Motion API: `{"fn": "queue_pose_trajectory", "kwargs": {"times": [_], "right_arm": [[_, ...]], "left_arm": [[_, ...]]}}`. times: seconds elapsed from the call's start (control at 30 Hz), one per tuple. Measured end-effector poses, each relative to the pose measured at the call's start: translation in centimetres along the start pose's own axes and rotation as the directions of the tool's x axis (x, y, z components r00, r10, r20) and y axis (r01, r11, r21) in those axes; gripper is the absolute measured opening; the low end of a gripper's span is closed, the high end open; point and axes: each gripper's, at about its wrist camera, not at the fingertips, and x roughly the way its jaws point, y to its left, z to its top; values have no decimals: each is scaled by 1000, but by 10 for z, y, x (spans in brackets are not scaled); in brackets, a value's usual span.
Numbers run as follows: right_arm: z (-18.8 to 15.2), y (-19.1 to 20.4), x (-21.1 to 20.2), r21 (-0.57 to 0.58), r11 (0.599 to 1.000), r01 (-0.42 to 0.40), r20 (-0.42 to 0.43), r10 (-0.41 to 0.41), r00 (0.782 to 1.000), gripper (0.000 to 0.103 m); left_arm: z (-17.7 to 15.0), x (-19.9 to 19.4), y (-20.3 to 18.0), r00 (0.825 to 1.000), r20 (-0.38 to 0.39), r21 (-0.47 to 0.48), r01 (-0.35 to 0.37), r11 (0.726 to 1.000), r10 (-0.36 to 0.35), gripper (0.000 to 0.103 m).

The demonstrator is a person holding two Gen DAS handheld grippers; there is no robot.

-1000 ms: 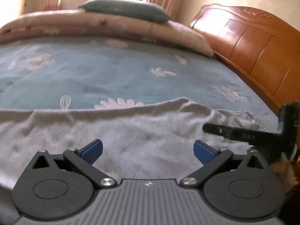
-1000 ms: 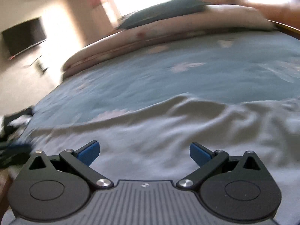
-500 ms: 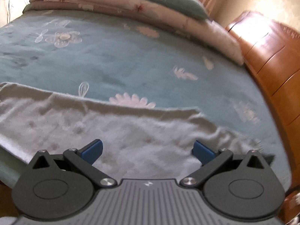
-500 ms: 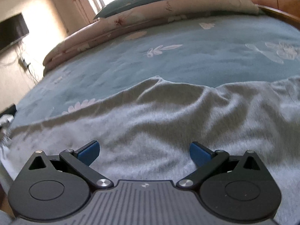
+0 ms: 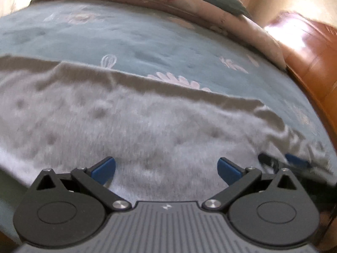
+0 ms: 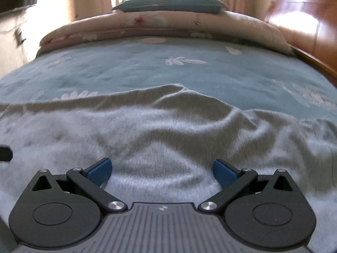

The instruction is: Fold clothes

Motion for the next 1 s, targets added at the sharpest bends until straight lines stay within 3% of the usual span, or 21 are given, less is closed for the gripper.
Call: {"fn": "queue_pose_trajectory", "kwargs": {"times": [0.13, 0.23, 0.4, 0.6, 0.8, 1.0], "right_arm": [[0, -7, 0, 30, 999, -21, 17, 20, 1000, 103], [0, -9, 0, 39, 999, -29, 22, 28, 999, 103], [-1, -1, 1, 3, 1000, 4, 13, -4, 1000, 103], [-1, 3, 1, -13, 1000, 27, 10, -26, 1000, 103], [-1, 2, 1, -8, 1000, 23, 11, -23, 1000, 103], [-1, 2, 2, -15, 1000, 21, 10, -21, 1000, 103]], "left_arm": [[11, 6, 6, 999, 30, 40, -18, 999, 17, 102], [28, 20, 22, 1000, 15, -21, -15, 1000, 15, 102], [60, 41, 37, 1000, 0, -7, -6, 1000, 6, 102], [56, 40, 35, 1000, 4, 100, 10, 995, -10, 102], [64, 35, 43, 997, -6, 31, 81, 996, -81, 102], [64, 41, 43, 999, 15, 8, 30, 1000, -30, 102]]}}
